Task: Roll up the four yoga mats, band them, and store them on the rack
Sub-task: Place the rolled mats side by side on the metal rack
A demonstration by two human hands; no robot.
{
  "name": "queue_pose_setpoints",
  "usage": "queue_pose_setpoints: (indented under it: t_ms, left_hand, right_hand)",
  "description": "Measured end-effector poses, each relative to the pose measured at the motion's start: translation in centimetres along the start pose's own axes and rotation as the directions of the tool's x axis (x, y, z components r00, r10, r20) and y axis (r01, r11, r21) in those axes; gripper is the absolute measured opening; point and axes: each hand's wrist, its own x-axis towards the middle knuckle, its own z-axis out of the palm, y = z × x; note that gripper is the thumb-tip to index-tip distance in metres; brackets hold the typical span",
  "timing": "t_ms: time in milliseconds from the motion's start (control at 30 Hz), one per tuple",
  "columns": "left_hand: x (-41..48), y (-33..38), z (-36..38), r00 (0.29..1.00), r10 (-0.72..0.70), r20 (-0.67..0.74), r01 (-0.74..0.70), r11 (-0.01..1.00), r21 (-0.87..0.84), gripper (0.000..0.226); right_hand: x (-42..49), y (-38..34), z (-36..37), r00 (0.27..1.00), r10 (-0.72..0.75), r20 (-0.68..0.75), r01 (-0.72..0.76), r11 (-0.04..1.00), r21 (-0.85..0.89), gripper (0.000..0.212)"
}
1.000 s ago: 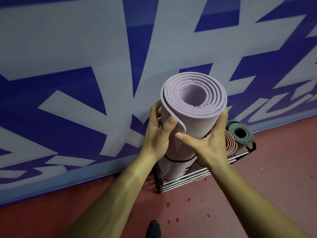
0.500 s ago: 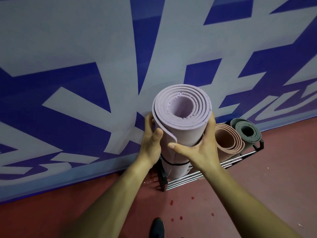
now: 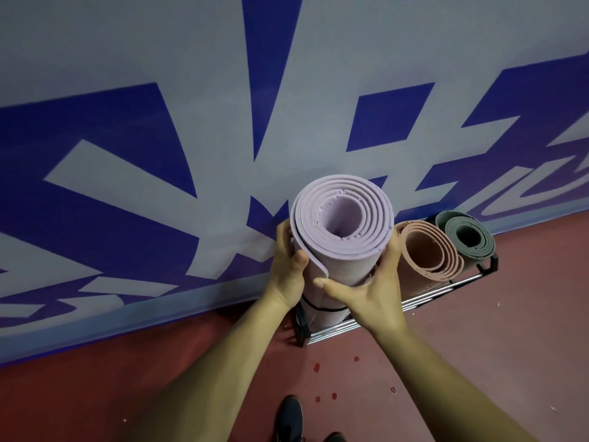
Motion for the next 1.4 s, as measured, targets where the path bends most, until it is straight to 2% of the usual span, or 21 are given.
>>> queue_pose_setpoints:
  t_ms: [167,367,467,667,800,867,933,1000,1067,1133,1233,1400]
  left_hand:
    - [0.5,-0.5,-0.8,0.998,0.040,-0.053,-0.042,0.999,-0.021,0.088]
    - [0.2,1.9,-1.0,0.995,0.076,-0.070,-0.077,0.997,-0.015,0.077]
    - [0.1,3.3,-0.7,0.995,0.076,-0.065,-0.078,0.996,-0.033,0.090]
    - [-1.3,2.7,0.7,0.996,0.087,0.018,-0.087,0.996,0.001,0.099]
    - [-1.8,1.5,1.4,0.998,0.023,0.056,-0.024,1.000,0.019,0.097]
    - [-1.6,1.7,1.5,0.998,0.017,0.060,-0.018,0.999,0.030,0.094]
    - [-1.2,2.3,1.5,0.999,0.014,0.052,-0.016,0.999,0.050,0.092]
    - [-0.5,3.8,1.7,0.999,-0.014,0.044,0.010,0.997,0.075,0.089]
    - [0.3,5.8,2.4,0.994,-0.080,0.070,0.071,0.990,0.121,0.082]
    - [1.1,7.4,3.0,0.986,-0.133,0.103,0.115,0.980,0.161,0.072]
    - [1.4,8.0,3.3,0.989,-0.106,0.105,0.082,0.974,0.210,0.051]
    - [0.7,7.2,2.6,0.989,-0.078,0.127,0.046,0.971,0.237,0.044]
  right_hand:
    - [0.3,0.1,0.8,1.000,-0.009,0.027,0.010,1.000,-0.009,0.138]
    - [1.2,-2.6,0.6,0.995,-0.087,0.051,0.087,0.996,0.009,0.135]
    - [1.8,-3.6,-0.2,0.990,-0.135,0.051,0.134,0.991,0.026,0.131]
    - [-0.1,-2.4,-1.8,0.990,-0.141,0.032,0.140,0.990,0.022,0.132]
    - [-1.1,-1.1,-2.6,0.993,-0.078,0.084,0.078,0.997,-0.003,0.132]
    - [-1.2,-1.1,-3.4,0.990,-0.016,0.138,0.012,0.999,0.033,0.131]
    - [-0.9,-1.7,-4.5,0.982,0.013,0.189,-0.032,0.995,0.100,0.121]
    - [0.0,-2.6,-5.3,0.989,0.058,0.137,-0.083,0.979,0.186,0.098]
    - [1.8,-3.9,-5.7,0.976,0.218,0.020,-0.213,0.926,0.312,0.079]
    - [3.7,-5.3,-5.7,0.947,0.316,0.053,-0.316,0.893,0.322,0.085]
    - [4.4,-6.9,-5.3,0.955,0.277,0.103,-0.294,0.927,0.234,0.078]
    - [3.4,-6.3,-4.6,0.965,0.257,0.055,-0.263,0.952,0.157,0.069]
